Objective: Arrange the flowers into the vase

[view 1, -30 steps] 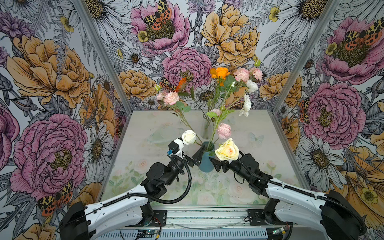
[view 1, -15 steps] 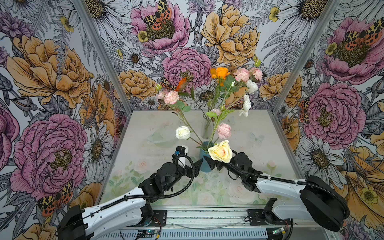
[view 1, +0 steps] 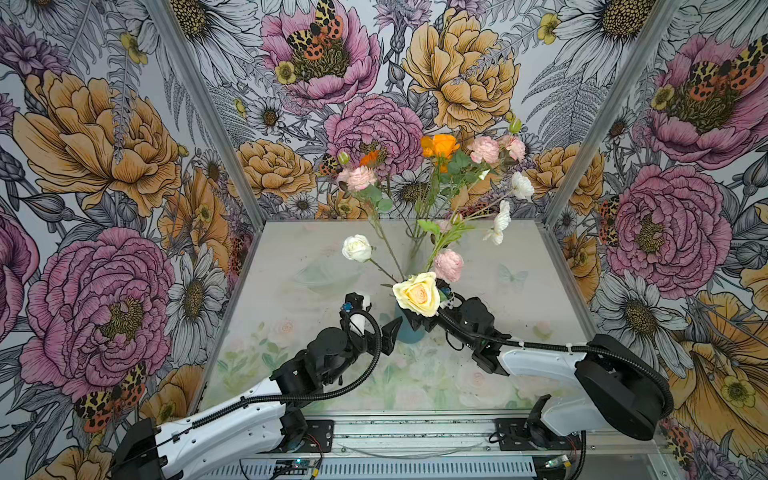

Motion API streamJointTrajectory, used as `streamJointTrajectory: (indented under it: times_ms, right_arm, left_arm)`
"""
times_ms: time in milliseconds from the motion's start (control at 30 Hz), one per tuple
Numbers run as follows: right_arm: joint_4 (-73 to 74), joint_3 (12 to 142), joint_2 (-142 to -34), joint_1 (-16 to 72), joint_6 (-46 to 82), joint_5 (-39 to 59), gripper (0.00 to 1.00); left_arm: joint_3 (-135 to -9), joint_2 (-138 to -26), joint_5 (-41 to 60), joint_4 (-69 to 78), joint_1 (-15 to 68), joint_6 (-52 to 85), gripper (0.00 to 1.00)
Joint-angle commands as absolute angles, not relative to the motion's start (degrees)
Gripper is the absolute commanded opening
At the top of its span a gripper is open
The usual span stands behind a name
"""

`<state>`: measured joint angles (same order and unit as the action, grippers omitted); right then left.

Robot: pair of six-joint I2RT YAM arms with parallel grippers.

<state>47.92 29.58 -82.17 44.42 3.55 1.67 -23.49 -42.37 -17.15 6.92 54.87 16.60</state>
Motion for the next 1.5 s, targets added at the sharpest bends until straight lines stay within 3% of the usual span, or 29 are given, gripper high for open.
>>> streamJointTrajectory:
  times_ms: [0,567,1033,1467]
  right_arm:
    - [51.24,31.49,-83.18,43.99,4.54,2.24,0.99]
    - [44.07,32.24,-78.24,44.01,4.83,3.26,0.62]
    - [29.20,33.36,-64.67,38.72,1.28,-0.90,0.54]
    - [24.76,34.50,-61.87,22.28,0.54,0.25,0.52]
  left_arm:
    - [-22.80,-40.93,-18.78,4.82,54.32,17.17,0.99]
    - [-23.88,-38.63,-21.21,2.46,53.77,14.07,0.98]
    - [-24.96,-41.24,-17.58,5.39,53.08,9.14,0.99]
    - [-25.49,-45.92,-16.16,9.43,52.22,8.61,0.99]
